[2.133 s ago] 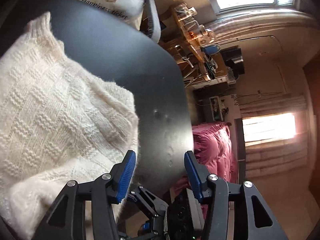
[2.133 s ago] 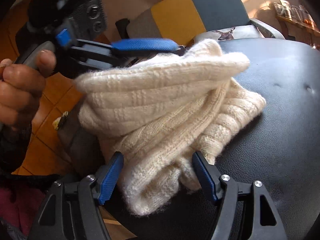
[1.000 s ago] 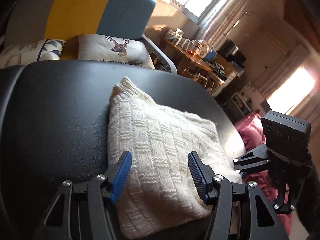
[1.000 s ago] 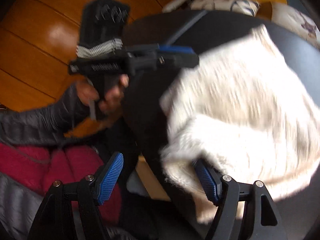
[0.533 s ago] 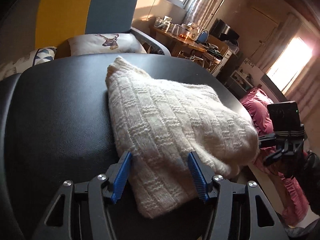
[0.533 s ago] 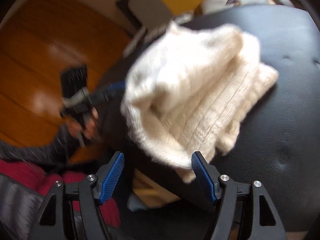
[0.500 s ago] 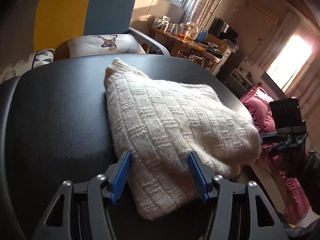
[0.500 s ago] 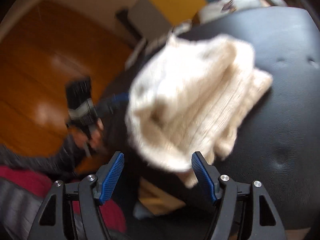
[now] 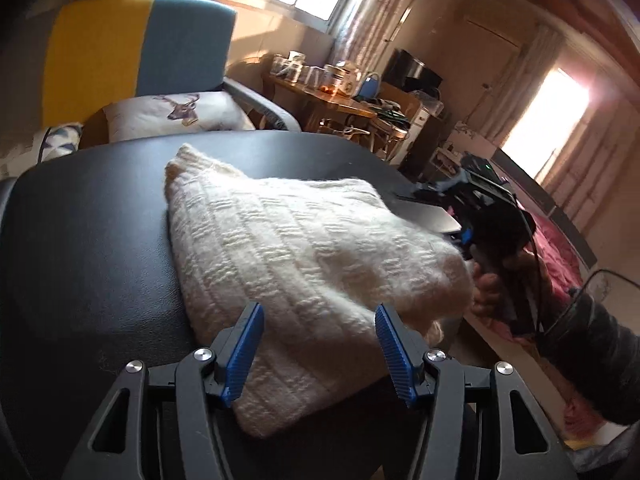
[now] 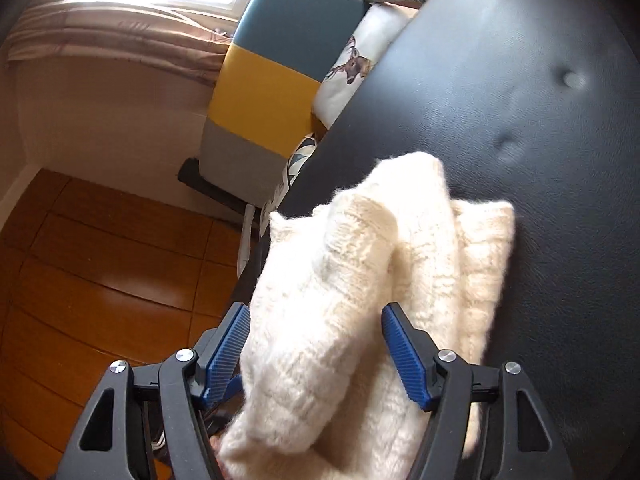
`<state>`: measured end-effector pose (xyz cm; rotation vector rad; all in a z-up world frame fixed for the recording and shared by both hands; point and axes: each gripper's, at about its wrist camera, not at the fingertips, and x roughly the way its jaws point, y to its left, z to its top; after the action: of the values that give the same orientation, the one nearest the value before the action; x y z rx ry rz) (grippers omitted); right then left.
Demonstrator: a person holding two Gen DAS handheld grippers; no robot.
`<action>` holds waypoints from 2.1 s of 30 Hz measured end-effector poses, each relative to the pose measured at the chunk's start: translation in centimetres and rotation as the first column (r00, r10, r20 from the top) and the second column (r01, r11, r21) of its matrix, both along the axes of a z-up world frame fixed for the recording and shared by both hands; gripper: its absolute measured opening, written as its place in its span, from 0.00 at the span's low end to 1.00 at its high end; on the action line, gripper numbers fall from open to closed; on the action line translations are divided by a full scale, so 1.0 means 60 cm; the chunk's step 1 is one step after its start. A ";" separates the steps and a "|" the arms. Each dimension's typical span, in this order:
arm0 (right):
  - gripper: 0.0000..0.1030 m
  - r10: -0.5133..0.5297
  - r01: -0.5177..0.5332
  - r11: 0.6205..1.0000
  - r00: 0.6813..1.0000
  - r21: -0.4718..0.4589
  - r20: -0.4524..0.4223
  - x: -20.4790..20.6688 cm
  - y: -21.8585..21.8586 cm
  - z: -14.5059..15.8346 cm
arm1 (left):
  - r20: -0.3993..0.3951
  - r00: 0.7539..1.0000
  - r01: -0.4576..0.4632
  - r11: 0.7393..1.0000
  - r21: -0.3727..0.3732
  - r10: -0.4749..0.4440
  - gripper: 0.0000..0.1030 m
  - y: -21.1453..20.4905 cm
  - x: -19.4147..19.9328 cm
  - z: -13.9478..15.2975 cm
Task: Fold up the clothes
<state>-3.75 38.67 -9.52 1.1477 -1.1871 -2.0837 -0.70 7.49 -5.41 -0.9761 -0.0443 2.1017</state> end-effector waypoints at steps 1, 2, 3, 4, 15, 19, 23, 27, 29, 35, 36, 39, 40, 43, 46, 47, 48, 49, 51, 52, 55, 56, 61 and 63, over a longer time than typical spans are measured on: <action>0.57 0.002 -0.002 1.000 1.000 0.019 -0.002 -0.005 -0.002 0.004 | -0.023 0.999 0.028 0.999 -0.026 -0.029 0.57 0.012 0.008 -0.001; 0.45 0.009 -0.009 0.998 1.000 0.065 0.009 -0.023 0.001 0.000 | -0.020 0.998 0.056 0.997 -0.043 -0.057 0.57 0.025 0.011 -0.006; 0.15 0.022 -0.027 0.988 0.999 0.154 0.034 -0.041 -0.008 -0.007 | -0.017 0.996 0.084 0.995 -0.061 -0.085 0.57 0.037 0.014 -0.012; 0.13 0.042 -0.053 0.967 0.998 0.249 0.050 -0.050 -0.024 -0.008 | -0.013 0.994 0.111 0.991 -0.078 -0.113 0.57 0.050 0.017 -0.017; 0.10 0.145 -0.109 0.721 0.989 0.685 0.005 -0.054 -0.043 0.035 | -0.023 0.923 0.361 0.884 -0.297 -0.385 0.58 0.103 0.050 -0.076; 0.11 0.074 -0.051 0.893 0.997 0.447 -0.033 -0.036 0.017 -0.038 | 0.036 0.893 0.436 0.841 -0.319 -0.449 0.58 0.100 0.045 -0.056; 0.12 0.015 0.008 0.965 0.996 0.263 -0.087 -0.013 0.053 -0.065 | 0.193 0.886 0.428 0.904 0.009 -0.421 0.57 0.084 -0.007 -0.002; 0.12 0.000 0.023 0.975 0.995 0.221 -0.104 -0.013 0.056 -0.073 | 0.238 0.896 0.340 0.924 0.177 -0.375 0.57 0.112 -0.060 0.016; 0.12 0.004 0.018 0.978 0.994 0.208 -0.105 -0.015 0.058 -0.076 | 0.278 0.896 0.298 0.934 0.198 -0.345 0.57 0.136 -0.085 0.013; 0.12 0.019 0.000 0.986 0.994 0.167 -0.112 -0.014 0.063 -0.081 | 0.270 0.919 0.278 0.958 0.069 -0.286 0.51 0.215 -0.086 -0.023; 0.12 0.017 0.000 0.988 0.993 0.151 -0.114 -0.012 0.066 -0.083 | 0.214 0.929 0.310 0.951 0.001 -0.303 0.51 0.227 -0.060 -0.020; 0.12 0.019 -0.003 0.991 0.993 0.133 -0.119 -0.008 0.071 -0.087 | -0.008 0.938 0.334 0.907 -0.257 -0.347 0.56 0.268 0.022 -0.029; 0.12 0.021 -0.005 0.991 0.993 0.133 -0.118 -0.010 0.070 -0.087 | -0.075 0.928 0.325 0.890 -0.320 -0.366 0.57 0.278 0.047 -0.031; 0.12 0.022 -0.007 0.991 0.993 0.130 -0.113 -0.014 0.068 -0.088 | -0.178 0.904 0.286 0.860 -0.423 -0.388 0.58 0.296 0.079 -0.043; 0.17 0.023 -0.007 0.989 0.994 0.146 -0.103 -0.017 0.068 -0.081 | -0.150 0.924 0.276 0.886 -0.372 -0.351 0.58 0.285 0.066 -0.037; 0.18 0.021 -0.005 0.988 0.995 0.154 -0.099 -0.016 0.068 -0.075 | -0.134 0.931 0.276 0.895 -0.350 -0.340 0.58 0.279 0.061 -0.032; 0.20 0.021 -0.003 0.985 0.995 0.175 -0.102 -0.014 0.070 -0.065 | -0.118 0.937 0.276 0.904 -0.327 -0.329 0.58 0.273 0.055 -0.026; 0.20 0.023 -0.001 0.979 0.994 0.202 -0.108 -0.010 0.071 -0.054 | -0.102 0.943 0.275 0.912 -0.303 -0.318 0.58 0.266 0.050 -0.021; 0.23 0.028 0.005 0.966 0.992 0.259 -0.125 -0.002 0.074 -0.029 | -0.080 0.952 0.269 0.932 -0.243 -0.296 0.58 0.244 0.044 -0.002; 0.23 0.030 0.013 0.957 0.989 0.289 -0.142 0.004 0.076 -0.013 | -0.071 0.956 0.265 0.941 -0.212 -0.285 0.58 0.233 0.041 0.008; 0.23 0.033 0.049 0.925 0.978 0.377 -0.207 0.025 0.075 0.039 | -0.055 0.971 0.226 0.967 -0.119 -0.233 0.58 0.196 0.031 0.033; 0.23 0.047 0.051 0.914 0.972 0.401 -0.231 0.031 0.068 0.057 | -0.054 0.977 0.200 0.976 -0.089 -0.205 0.58 0.178 0.024 0.043; 0.23 0.216 -0.057 0.837 0.948 0.544 -0.233 0.057 -0.026 0.078 | -0.055 0.997 0.047 0.998 -0.049 -0.050 0.61 0.109 -0.018 0.044; 0.23 0.291 -0.110 0.790 0.933 0.602 -0.211 0.066 -0.071 0.077 | -0.010 1.000 0.021 0.996 -0.090 -0.021 0.62 0.093 -0.023 0.008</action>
<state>0.23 34.40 -4.91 1.0911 -0.2530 -2.4067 -2.06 13.08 -4.95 -1.0140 0.0658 2.1047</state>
